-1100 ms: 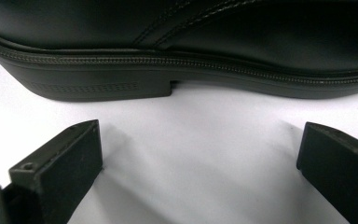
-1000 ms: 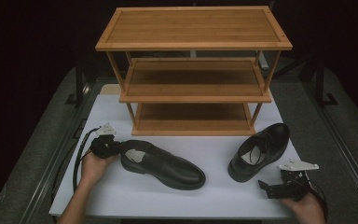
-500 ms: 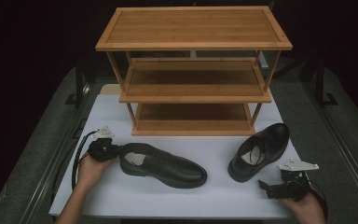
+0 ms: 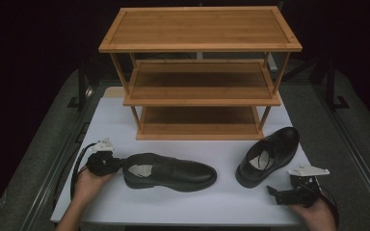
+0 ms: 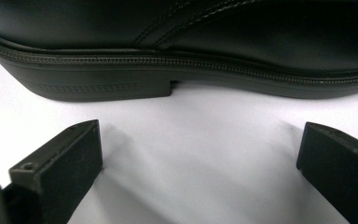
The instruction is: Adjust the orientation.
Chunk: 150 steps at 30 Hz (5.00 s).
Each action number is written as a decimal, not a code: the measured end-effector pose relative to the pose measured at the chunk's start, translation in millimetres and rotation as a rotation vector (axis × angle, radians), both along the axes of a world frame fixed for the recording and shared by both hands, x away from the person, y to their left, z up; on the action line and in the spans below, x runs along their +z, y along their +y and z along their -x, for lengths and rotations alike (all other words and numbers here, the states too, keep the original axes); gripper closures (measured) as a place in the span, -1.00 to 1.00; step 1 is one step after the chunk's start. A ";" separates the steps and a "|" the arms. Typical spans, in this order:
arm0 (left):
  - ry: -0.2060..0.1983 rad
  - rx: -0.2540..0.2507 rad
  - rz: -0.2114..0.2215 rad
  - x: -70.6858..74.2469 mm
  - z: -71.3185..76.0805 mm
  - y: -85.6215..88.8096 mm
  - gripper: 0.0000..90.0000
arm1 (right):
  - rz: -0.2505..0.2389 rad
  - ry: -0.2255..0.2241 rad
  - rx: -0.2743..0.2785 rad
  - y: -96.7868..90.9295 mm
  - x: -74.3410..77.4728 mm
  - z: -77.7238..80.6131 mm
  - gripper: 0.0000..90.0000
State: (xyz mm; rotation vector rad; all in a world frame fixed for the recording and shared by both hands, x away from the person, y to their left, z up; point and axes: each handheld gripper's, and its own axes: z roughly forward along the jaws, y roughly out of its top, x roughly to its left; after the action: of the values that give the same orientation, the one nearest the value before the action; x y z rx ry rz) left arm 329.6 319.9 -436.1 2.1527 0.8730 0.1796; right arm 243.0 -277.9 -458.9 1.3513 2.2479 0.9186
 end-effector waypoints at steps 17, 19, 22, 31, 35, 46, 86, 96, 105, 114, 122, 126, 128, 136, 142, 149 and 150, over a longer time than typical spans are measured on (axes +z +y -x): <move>0.032 -0.102 0.008 0.6 47.6 -9.6 1.00 | 0.001 0.002 -0.001 0.1 0.1 0.0 -1.00; 0.035 -0.107 0.008 0.8 49.5 -10.6 1.00 | 0.001 0.001 0.000 0.0 0.1 -0.1 -1.00; 0.042 -0.150 0.006 0.5 57.7 -20.0 1.00 | 0.002 0.000 0.001 0.0 0.1 -0.1 -1.00; 0.055 -0.273 0.000 -0.6 66.3 -51.0 1.00 | 0.002 -0.001 0.001 -0.1 0.1 -0.1 -1.00; 0.070 -0.337 0.003 -1.9 71.4 -66.9 1.00 | 0.002 -0.001 0.001 0.0 0.1 -0.2 -1.00; 0.078 -0.427 0.011 -3.6 77.3 -94.1 1.00 | 0.001 0.002 -0.001 0.1 0.1 -0.1 -1.00; -0.047 -0.081 -0.113 7.9 57.9 -47.1 -0.08 | 0.000 0.003 -0.002 0.0 0.1 0.1 -1.00; -0.066 0.102 -0.196 -4.0 48.9 -10.8 -0.85 | 0.000 0.003 -0.001 0.0 0.1 -0.1 -1.00; -0.072 0.140 -0.161 -14.2 45.1 4.3 -1.00 | 0.001 0.005 -0.003 0.4 0.5 -0.2 -1.00; -0.082 0.141 -0.158 -15.3 46.0 4.7 -1.00 | -0.018 -0.004 -0.013 -6.2 8.9 3.4 -0.74; -0.083 0.142 -0.157 -15.5 46.1 4.8 -1.00 | -0.045 -0.037 -0.056 -24.6 24.5 0.9 -0.05; -0.083 0.141 -0.157 -15.6 46.2 4.9 -1.00 | -0.041 -0.073 -0.062 -29.8 32.6 -1.5 0.36; -0.084 0.141 -0.158 -15.6 46.2 4.9 -1.00 | -0.037 -0.107 -0.064 -33.6 41.3 -5.6 0.79; -0.084 0.141 -0.157 -15.6 46.2 4.9 -1.00 | -0.083 -0.127 -0.074 -46.1 56.9 -31.0 1.00; -0.085 0.143 -0.156 -15.8 46.2 4.8 -1.00 | -0.123 -0.127 -0.094 -57.6 62.9 -58.4 1.00; -0.083 0.141 -0.157 -15.7 46.0 5.0 -1.00 | -0.129 -0.141 -0.107 -65.4 73.9 -93.4 1.00; -0.083 0.141 -0.157 -15.7 46.0 5.0 -1.00 | -0.130 -0.138 -0.109 -66.3 74.7 -97.5 1.00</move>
State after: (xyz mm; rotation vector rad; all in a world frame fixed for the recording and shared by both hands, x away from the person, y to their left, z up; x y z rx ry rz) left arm 283.6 325.0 -451.7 2.2100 0.9908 0.4182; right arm 340.6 -344.2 -384.3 1.4041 2.0221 1.0999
